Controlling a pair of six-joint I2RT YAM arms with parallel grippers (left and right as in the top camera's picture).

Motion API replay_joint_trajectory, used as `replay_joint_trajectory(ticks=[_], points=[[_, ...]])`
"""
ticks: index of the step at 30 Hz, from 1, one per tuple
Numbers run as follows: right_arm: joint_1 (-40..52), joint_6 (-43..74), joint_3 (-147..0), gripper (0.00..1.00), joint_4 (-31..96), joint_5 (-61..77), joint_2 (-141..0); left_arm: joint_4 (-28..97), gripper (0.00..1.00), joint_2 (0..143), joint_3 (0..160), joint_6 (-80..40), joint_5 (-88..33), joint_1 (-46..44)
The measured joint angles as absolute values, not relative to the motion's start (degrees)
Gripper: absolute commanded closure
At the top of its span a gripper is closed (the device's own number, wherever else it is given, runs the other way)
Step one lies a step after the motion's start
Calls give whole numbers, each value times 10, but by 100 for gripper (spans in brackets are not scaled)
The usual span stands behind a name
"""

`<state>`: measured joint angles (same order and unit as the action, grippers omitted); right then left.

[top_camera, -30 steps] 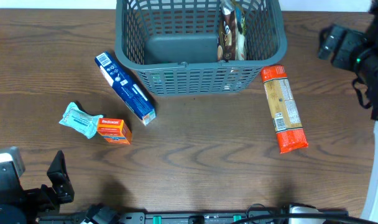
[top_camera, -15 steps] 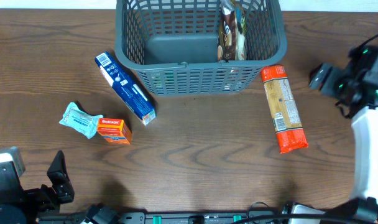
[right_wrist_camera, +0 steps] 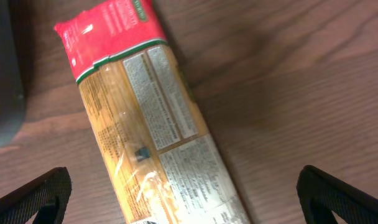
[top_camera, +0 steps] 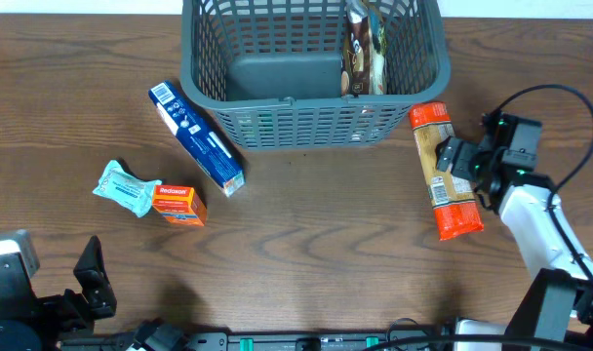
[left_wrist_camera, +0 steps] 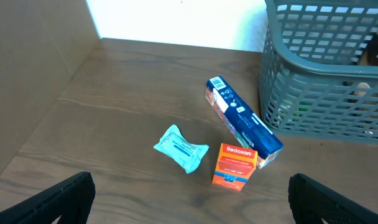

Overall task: Pack container
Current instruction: 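Move the right gripper back to the red-ended pasta package, then grasp the pasta package with the right gripper and lift it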

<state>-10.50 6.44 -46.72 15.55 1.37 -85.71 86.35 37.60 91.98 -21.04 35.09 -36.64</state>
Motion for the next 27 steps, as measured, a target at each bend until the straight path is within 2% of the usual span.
replay_joint_trajectory(ticks=[7, 16, 20, 25, 27], points=[[-63, 52, -449, 1, 110, -38, -902, 863, 1, 376, 920, -210, 351, -367], [-60, 48, -448, 1, 83, -56, -955, 863, 1, 376, 920, -210, 351, -366], [-60, 40, -448, 8, 74, -48, -972, 863, 1, 376, 920, -210, 351, -366], [-59, 36, -448, 8, 64, -32, -984, 863, 1, 376, 920, -210, 351, -366], [-59, 36, -448, 18, 61, -27, -985, 863, 1, 376, 920, -210, 351, -366]])
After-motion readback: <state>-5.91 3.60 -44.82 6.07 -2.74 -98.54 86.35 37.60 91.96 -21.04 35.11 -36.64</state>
